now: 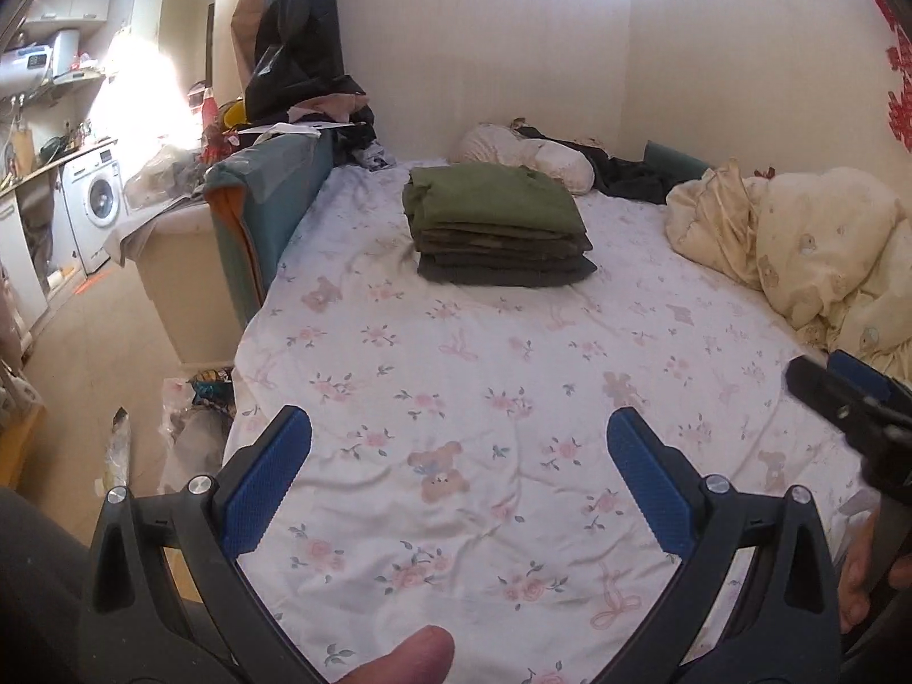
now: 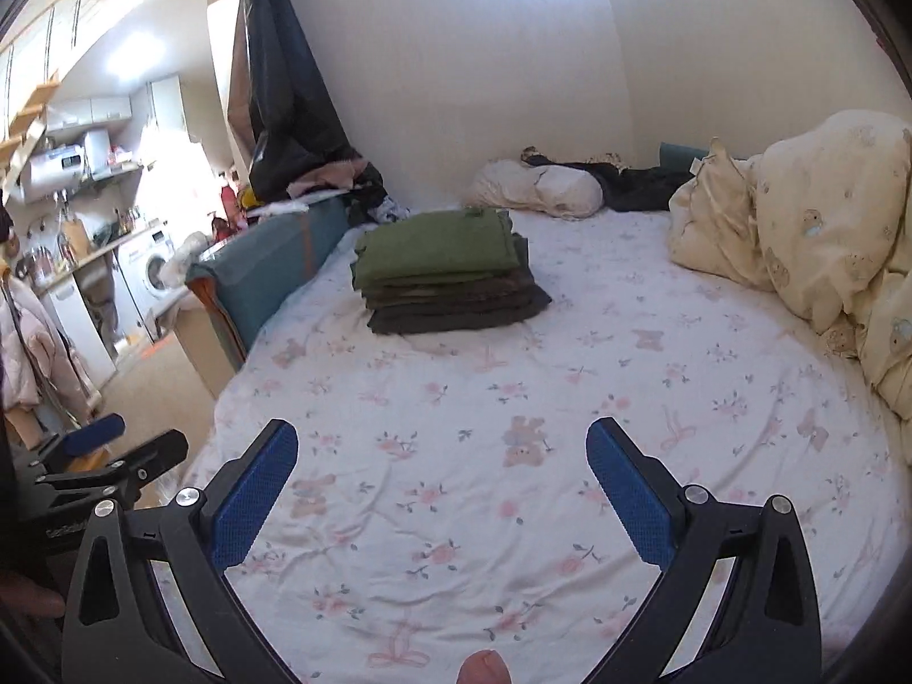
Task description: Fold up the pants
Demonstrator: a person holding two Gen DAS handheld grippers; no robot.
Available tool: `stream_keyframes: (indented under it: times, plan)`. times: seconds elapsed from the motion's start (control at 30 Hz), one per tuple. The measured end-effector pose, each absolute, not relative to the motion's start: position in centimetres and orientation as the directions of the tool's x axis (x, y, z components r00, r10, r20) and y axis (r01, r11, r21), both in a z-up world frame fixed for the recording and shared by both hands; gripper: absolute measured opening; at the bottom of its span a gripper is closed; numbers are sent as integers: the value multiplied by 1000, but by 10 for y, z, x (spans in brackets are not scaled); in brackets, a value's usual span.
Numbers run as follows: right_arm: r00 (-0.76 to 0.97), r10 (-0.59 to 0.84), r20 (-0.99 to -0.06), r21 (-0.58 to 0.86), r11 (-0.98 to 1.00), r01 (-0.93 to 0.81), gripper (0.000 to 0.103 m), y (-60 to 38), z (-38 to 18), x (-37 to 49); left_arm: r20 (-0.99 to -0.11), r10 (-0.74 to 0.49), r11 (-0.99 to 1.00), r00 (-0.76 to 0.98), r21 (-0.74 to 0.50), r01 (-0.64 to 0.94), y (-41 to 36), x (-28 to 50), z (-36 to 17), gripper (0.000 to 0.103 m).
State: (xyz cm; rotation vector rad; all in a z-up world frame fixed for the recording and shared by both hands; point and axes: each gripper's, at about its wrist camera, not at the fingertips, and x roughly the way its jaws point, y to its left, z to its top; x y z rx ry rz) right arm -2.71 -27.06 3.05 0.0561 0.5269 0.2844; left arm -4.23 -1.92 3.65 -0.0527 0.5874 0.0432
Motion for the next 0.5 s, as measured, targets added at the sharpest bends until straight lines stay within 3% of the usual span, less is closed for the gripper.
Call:
stream_keyframes:
  times: [0.5]
  plan:
    - [806,262,-531,109,964,-242,103,-266,16,-13,-523,57,997,850,-11,-73,-24,-42,38,102]
